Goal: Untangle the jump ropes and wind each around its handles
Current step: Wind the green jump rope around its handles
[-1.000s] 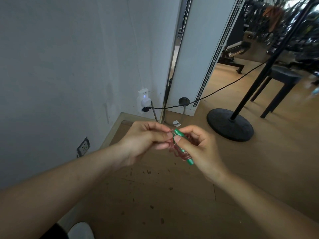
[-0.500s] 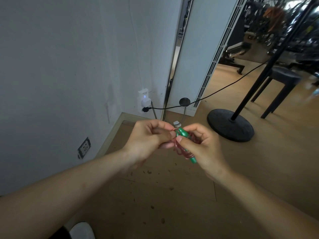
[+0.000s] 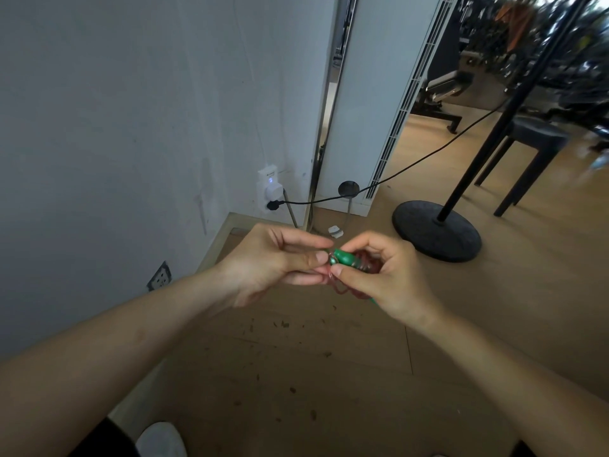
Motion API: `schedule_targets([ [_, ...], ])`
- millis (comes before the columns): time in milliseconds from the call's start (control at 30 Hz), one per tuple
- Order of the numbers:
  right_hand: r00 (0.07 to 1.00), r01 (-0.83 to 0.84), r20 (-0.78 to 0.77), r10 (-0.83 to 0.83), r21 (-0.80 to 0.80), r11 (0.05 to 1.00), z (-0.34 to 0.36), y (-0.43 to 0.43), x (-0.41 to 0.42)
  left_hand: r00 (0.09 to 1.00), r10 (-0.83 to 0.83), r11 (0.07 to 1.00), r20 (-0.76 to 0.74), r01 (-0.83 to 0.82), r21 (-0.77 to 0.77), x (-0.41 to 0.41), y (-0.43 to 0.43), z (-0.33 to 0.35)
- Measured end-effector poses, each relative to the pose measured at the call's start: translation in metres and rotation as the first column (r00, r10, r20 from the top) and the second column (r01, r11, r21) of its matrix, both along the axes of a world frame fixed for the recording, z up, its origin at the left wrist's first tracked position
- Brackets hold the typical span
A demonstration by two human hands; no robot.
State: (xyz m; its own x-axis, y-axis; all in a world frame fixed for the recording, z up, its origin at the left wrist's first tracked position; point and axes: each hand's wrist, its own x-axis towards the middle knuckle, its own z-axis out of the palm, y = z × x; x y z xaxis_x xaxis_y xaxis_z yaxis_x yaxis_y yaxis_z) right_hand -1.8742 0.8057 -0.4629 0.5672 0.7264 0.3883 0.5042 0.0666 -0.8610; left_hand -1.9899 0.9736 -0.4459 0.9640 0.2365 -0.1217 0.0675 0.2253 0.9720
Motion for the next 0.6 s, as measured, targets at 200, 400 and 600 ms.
schedule_targets([
  [200,0.997,-0.068,0.038,0.071,-0.076,0.995,0.004,-0.005,0.003,0.990,-0.116,0.959,0.078,0.091,0.267,-0.002,0.007,0.001],
  [400,0.991,-0.137,-0.008,0.137,-0.120,0.983,0.006,-0.006,0.006,0.982,-0.187,0.879,-0.032,0.182,0.442,0.000,0.017,0.007],
  [600,0.983,-0.115,-0.156,0.097,-0.111,0.987,0.007,-0.006,0.015,0.998,-0.010,0.906,0.059,-0.016,0.423,0.006,0.029,0.001],
])
